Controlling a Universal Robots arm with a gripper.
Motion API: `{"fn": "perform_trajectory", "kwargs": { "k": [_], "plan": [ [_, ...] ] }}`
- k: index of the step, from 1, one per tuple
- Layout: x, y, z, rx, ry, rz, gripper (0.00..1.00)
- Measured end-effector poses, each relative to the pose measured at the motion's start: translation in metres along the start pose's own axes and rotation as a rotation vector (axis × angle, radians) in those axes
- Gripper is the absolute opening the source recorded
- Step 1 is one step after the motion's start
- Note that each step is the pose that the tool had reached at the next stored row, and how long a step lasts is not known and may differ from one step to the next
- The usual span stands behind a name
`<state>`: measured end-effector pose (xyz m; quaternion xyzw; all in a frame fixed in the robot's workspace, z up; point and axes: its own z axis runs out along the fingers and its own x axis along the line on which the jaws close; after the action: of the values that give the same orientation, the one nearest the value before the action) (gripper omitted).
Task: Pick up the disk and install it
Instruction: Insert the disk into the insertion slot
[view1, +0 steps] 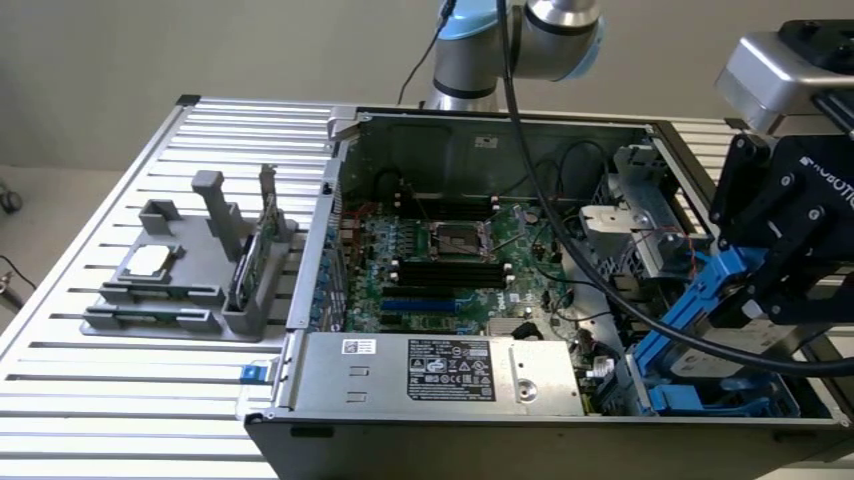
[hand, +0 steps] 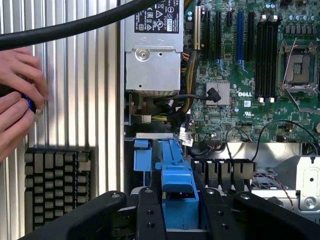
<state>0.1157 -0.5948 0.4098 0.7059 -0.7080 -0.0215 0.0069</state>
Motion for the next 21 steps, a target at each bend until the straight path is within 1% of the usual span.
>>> {"fn": "perform_trajectory", "kwargs": {
  "k": [2, 3, 8, 14, 15, 16, 17, 18, 19, 20, 21],
  "plan": [
    [0.0, -0.0001, 0.0009, 0.0001, -0.0001, 0.0, 0.34],
    [0.0001, -0.0002, 0.0015, 0.0002, -0.0001, 0.0, 0.4],
    [-0.0003, -0.0002, 0.0034, 0.0002, -0.0003, 0.0, 0.4],
    [-0.0056, -0.0005, 0.0036, 0.0002, -0.0001, 0.0, 0.4],
    [-0.0065, -0.0007, 0.0037, 0.0003, -0.0004, -0.001, 0.38],
    [-0.0074, -0.0009, 0.0036, 0.0004, -0.0001, -0.001, 0.32],
    [-0.0082, -0.001, 0.0037, 0.0007, -0.0002, -0.001, 0.32],
    [-0.0088, -0.0012, 0.0037, 0.0009, -0.0001, -0.001, 0.26],
    [-0.0092, -0.0017, 0.0037, 0.0011, -0.0001, -0.002, 0.26],
    [-0.0094, -0.0024, 0.0037, 0.0014, 0.0, -0.002, 0.19],
    [-0.0096, -0.0033, 0.0037, 0.002, 0.0, -0.002, 0.19]
  ]
}}
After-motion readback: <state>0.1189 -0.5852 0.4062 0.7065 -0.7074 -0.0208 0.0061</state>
